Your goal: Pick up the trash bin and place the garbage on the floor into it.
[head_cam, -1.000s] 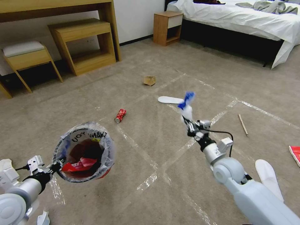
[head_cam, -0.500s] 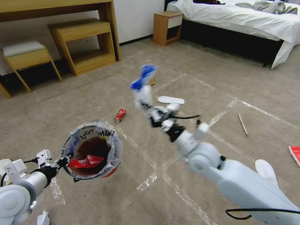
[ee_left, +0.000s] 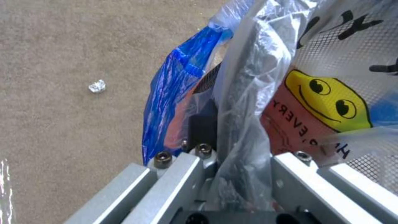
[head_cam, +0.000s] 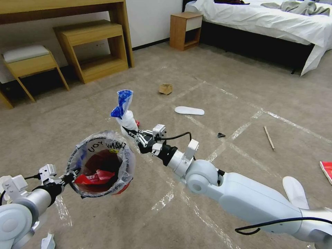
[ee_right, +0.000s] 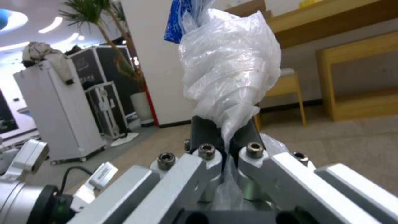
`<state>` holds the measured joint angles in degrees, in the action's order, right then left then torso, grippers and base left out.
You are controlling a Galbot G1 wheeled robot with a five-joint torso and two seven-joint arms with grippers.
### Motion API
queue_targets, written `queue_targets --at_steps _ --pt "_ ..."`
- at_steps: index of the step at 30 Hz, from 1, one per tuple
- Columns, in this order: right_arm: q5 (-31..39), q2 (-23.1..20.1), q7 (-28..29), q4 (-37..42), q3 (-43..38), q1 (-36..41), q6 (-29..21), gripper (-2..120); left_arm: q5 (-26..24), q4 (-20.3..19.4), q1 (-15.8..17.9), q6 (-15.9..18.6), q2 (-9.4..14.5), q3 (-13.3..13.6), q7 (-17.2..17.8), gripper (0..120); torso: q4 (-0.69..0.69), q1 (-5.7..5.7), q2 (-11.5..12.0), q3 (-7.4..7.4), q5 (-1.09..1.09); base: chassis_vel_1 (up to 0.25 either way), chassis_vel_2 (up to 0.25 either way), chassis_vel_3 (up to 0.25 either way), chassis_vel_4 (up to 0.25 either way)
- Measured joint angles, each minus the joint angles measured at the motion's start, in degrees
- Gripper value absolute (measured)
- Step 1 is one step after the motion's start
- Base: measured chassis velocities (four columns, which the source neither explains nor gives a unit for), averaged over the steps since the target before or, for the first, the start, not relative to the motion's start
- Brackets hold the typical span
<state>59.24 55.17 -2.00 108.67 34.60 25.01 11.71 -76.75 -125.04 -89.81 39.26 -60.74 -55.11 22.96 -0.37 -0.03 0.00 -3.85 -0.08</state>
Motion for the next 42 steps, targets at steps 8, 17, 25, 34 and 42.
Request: queue_targets --at_steps 8,17,25,34,42 --pt "-0.53 0.31 -0.71 -1.23 5.64 -4.11 0.31 0 -0.27 -0.33 0.21 0.00 0.26 -0.05 0.11 0 0.02 0.00 0.00 0.00 0.00 0.000 0.000 0.000 0.000" --pt "-0.72 1.49 -0.87 -2.07 9.94 -7.63 0.38 0 -1.31 -1.40 -0.58 0.41 0.27 -0.59 0.83 0 0.01 0.00 0.00 0.00 0.00 0.000 0.000 0.000 0.000" --pt "-0.62 2.83 -1.02 -2.82 12.79 -11.14 0.66 0 -7.80 -2.09 -0.98 2.30 1.25 -1.41 4.80 0 0.01 0.00 0.00 0.00 0.00 0.000 0.000 0.000 0.000" --pt "-1.03 4.70 -1.16 -4.43 15.66 -13.30 0.94 0 -13.55 -2.53 -1.96 2.87 3.16 -1.96 8.22 0 0.01 0.00 0.00 0.00 0.00 0.000 0.000 0.000 0.000" --pt "-1.43 5.15 -1.40 -5.12 16.99 -13.76 1.08 0 -15.70 -2.66 -2.40 2.95 3.79 -1.96 10.31 0 0.01 0.00 0.00 0.00 0.00 0.000 0.000 0.000 0.000"
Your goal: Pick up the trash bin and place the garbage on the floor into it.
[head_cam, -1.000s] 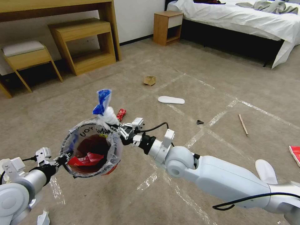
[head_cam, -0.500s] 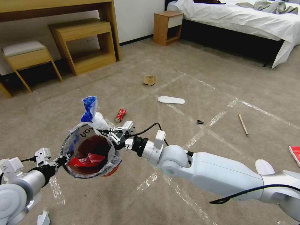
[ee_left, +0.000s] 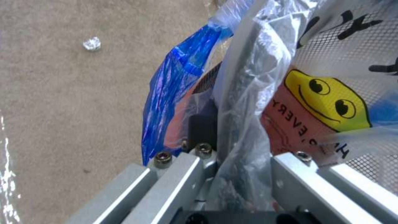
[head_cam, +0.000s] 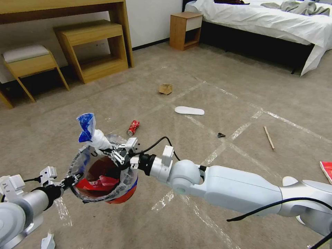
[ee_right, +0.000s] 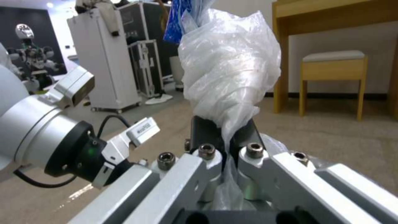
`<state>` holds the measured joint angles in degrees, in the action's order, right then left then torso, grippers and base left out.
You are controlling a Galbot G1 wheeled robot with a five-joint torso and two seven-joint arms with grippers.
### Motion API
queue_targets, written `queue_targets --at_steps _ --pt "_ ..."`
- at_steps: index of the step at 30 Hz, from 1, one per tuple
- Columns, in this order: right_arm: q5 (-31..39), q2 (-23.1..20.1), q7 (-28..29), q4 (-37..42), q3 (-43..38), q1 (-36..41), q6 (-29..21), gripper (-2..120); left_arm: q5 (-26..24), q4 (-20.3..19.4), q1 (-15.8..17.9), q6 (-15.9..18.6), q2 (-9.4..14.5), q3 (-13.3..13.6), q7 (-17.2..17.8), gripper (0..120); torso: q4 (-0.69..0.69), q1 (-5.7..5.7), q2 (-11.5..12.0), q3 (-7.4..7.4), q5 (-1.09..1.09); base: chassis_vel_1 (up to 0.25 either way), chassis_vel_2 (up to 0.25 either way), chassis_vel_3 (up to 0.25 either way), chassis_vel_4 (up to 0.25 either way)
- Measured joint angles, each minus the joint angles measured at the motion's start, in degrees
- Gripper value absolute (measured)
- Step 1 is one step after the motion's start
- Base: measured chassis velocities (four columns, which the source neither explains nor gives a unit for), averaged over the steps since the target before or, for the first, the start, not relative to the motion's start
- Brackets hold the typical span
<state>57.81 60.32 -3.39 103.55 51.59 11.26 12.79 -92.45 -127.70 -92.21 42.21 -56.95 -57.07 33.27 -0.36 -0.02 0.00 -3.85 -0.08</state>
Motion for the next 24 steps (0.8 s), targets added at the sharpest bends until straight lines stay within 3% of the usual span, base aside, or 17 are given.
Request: queue_targets --at_steps 9,24 --pt "-0.91 0.51 -0.34 -1.08 0.78 0.11 0.36 0 -2.48 -0.64 -0.36 0.00 1.02 -0.33 2.49 0 0.00 0.00 0.00 0.00 0.01 0.000 0.000 0.000 0.000" --pt "-2.44 3.45 -0.31 -4.44 2.21 0.98 0.88 0 -2.59 -2.83 -0.82 -0.01 0.42 -0.50 2.71 0 0.00 0.00 0.00 0.00 0.01 0.000 0.000 0.000 0.000"
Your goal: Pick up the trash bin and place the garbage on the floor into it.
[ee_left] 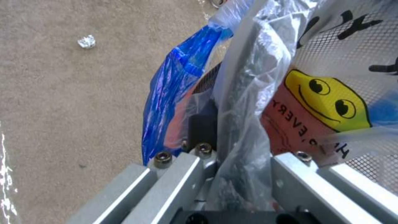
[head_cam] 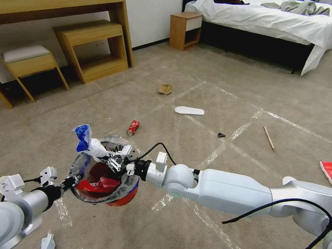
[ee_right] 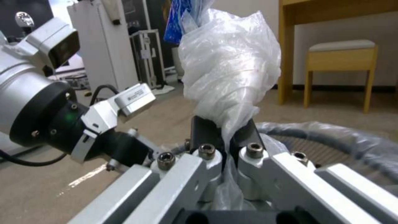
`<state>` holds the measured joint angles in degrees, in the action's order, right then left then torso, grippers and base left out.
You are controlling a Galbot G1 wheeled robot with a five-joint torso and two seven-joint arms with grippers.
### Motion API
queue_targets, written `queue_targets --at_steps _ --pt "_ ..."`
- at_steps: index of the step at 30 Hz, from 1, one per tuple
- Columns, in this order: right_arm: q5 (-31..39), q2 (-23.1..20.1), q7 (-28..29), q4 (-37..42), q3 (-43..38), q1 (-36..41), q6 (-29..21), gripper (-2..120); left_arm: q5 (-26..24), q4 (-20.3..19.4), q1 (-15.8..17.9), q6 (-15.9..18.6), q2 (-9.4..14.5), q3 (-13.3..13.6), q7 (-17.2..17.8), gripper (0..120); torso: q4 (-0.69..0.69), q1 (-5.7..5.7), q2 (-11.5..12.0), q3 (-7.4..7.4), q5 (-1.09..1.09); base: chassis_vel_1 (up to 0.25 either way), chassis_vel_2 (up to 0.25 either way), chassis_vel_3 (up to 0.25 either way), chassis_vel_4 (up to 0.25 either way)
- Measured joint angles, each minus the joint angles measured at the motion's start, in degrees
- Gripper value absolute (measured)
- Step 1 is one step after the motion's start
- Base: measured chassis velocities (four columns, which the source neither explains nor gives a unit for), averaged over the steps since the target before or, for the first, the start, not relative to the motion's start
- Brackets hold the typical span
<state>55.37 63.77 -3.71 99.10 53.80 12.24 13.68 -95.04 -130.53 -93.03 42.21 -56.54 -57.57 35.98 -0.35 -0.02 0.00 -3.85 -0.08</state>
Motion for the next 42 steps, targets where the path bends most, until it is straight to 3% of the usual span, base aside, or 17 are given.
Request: queue_targets --at_steps 12,15,20,23,28,34,42 --pt "-0.41 0.29 -0.04 -0.80 0.70 0.06 -0.10 0 0.11 -1.12 -0.48 -0.02 -0.23 -0.57 -0.29 0 0.00 0.00 0.00 0.00 0.00 0.000 0.000 0.000 0.000" --pt "-0.55 0.29 -0.15 -1.16 0.71 0.06 -0.25 14 0.25 -1.59 -0.71 -0.03 -0.44 -0.59 -0.39 0 0.00 0.00 0.00 0.00 0.00 0.000 0.000 0.000 0.000" --pt "-0.80 -0.11 -0.39 -1.50 0.54 0.36 -0.30 27 0.35 -1.88 -0.82 -0.04 -0.51 -0.65 -0.47 0 0.00 0.00 0.00 0.00 0.00 0.000 0.000 0.000 0.000" --pt "-0.92 -0.53 -0.49 -1.38 0.22 0.80 -0.40 43 0.42 -1.94 -0.80 -0.05 -0.63 -0.65 -0.57 0 0.00 0.00 0.00 0.00 0.00 0.000 0.000 0.000 0.000" --pt "-0.94 -0.57 -0.55 -1.30 0.09 0.89 -0.47 56 0.53 -1.95 -0.77 -0.06 -0.78 -0.63 -0.66 0 0.00 0.00 0.00 0.00 0.00 0.000 0.000 0.000 0.000" --pt "-0.90 -0.62 -0.77 -1.16 -0.12 0.89 -0.63 83 0.67 -1.95 -0.82 -0.08 -0.86 -0.64 -0.89 0 0.00 0.00 0.00 0.00 0.00 0.000 0.000 0.000 0.000" --pt "-0.89 -0.75 -0.82 -1.03 -0.41 0.90 -0.69 99 1.05 -1.71 -0.70 -0.08 -1.04 -0.55 -1.26 0 0.00 0.00 0.00 0.00 0.00 0.000 0.000 0.000 0.000"
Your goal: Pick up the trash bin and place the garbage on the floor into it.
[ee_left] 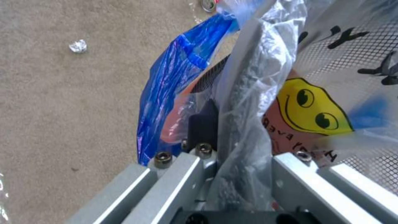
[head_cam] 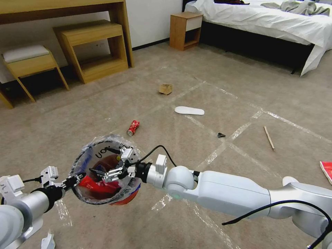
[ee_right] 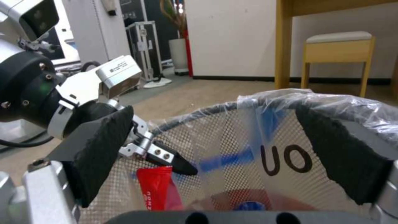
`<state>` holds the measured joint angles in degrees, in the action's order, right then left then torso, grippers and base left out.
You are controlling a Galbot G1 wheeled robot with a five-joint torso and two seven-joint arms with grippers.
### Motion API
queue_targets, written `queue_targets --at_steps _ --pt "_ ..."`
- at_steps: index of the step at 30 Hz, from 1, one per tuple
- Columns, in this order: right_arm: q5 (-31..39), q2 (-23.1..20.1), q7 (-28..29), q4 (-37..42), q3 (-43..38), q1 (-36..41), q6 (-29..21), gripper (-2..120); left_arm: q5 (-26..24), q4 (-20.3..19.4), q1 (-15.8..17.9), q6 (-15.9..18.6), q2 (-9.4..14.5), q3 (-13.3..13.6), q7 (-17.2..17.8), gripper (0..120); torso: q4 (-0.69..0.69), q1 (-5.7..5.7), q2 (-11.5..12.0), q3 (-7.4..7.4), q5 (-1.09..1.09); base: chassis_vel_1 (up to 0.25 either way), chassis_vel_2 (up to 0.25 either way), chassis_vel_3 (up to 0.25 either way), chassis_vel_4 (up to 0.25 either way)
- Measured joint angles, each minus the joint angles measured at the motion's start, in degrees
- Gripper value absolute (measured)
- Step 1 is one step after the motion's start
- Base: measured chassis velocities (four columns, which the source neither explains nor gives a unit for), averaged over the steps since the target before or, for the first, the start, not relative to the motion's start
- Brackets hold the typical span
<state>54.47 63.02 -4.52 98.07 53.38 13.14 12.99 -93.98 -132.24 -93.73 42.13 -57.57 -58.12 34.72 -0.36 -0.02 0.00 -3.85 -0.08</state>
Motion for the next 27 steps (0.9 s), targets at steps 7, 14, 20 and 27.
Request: queue_targets --at_steps 7,14,20,27 --pt "-0.05 0.12 -0.01 -0.02 -0.63 0.48 -0.01 100 0.68 0.31 0.03 0.00 -0.43 0.24 -0.48 0 0.00 0.00 0.00 0.00 0.00 0.000 0.000 0.000 0.000" --pt "2.33 0.46 -0.02 2.57 -9.64 2.88 0.55 100 2.95 1.25 0.09 0.00 -1.17 0.06 -2.15 0 0.01 0.00 0.00 0.00 0.00 0.000 0.000 0.000 0.000" --pt "5.62 -1.21 -0.44 5.56 -22.41 5.39 0.67 100 5.23 1.87 0.31 -0.09 -1.43 -0.44 -3.92 0 0.01 0.00 0.00 0.00 0.00 0.000 0.000 0.000 0.000" --pt "7.24 -6.94 -1.31 8.57 -43.61 14.18 0.08 100 8.07 2.74 0.62 -0.59 -2.18 -0.80 -5.61 0 -0.01 0.00 0.00 0.00 0.03 0.000 0.000 0.000 0.000"
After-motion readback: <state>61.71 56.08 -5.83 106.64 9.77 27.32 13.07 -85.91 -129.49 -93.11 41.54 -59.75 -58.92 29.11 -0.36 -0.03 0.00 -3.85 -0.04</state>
